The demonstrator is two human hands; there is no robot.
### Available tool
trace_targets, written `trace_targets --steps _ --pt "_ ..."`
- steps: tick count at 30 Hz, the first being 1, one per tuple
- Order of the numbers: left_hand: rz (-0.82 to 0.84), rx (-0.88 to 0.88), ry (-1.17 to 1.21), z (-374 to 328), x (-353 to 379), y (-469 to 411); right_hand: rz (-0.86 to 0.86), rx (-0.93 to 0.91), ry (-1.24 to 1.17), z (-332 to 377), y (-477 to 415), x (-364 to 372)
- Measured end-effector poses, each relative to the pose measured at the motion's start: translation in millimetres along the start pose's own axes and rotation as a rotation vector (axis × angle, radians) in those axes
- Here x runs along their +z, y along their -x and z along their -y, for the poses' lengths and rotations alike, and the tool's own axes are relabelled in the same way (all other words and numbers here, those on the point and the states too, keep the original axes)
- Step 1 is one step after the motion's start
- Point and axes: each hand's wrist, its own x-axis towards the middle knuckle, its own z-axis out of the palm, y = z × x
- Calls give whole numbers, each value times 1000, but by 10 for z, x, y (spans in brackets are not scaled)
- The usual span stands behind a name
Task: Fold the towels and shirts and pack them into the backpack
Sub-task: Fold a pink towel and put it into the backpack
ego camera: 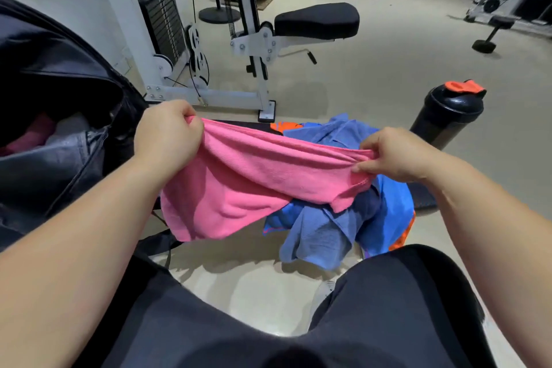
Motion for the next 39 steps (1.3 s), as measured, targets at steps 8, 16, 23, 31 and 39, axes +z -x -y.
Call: trace_targets --steps 8,16,23,31,39 --pt "107 65 45 36 -11 -84 115 -226 -298 361 522 -606" --pt "141 16 175 -142 7 -46 311 -234 -463 502 741 -1086" --pt "94 -31 165 -39 253 -48 -9 186 -743 -320 253 -226" --pt "445 -110 393 170 651 -212 180 363 -1316 -591 184 138" --pt "346 -60 248 -145 980 -875 -192 543 -861 -694 -716 99"
